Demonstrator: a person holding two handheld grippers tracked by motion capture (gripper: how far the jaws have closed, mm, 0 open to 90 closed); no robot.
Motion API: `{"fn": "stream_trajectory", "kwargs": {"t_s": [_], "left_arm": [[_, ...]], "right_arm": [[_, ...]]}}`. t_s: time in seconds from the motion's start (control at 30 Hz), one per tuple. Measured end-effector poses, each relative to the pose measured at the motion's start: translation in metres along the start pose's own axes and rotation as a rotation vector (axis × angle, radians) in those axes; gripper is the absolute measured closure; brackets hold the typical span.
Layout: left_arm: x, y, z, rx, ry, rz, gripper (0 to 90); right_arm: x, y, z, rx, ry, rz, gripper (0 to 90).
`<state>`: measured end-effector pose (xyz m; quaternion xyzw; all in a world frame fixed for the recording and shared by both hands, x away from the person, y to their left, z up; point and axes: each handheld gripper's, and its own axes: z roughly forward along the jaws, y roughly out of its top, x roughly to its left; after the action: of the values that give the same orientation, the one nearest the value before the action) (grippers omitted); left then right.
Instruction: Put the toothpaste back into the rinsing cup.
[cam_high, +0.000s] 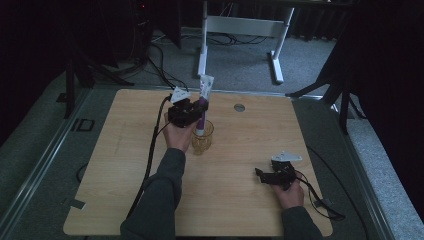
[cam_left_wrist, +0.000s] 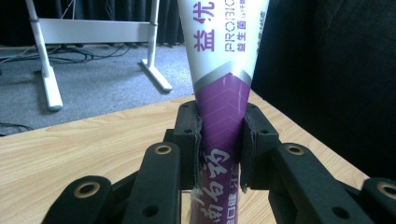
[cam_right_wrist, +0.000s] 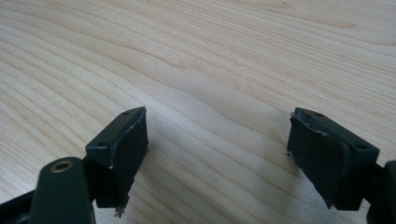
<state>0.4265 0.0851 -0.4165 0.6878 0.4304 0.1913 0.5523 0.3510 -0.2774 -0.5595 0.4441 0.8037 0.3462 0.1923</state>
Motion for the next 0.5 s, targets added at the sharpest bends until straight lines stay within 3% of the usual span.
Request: {"fn": "stream_trajectory", "kwargs": {"t_s": [0.5], "left_arm": [[0.0046,-0.0049,0.0085,0.019,0.007,-0.014,71.1]], "right_arm": [[0.0001,0.0,0.0,0.0,0.0,0.0,20.2]]}}
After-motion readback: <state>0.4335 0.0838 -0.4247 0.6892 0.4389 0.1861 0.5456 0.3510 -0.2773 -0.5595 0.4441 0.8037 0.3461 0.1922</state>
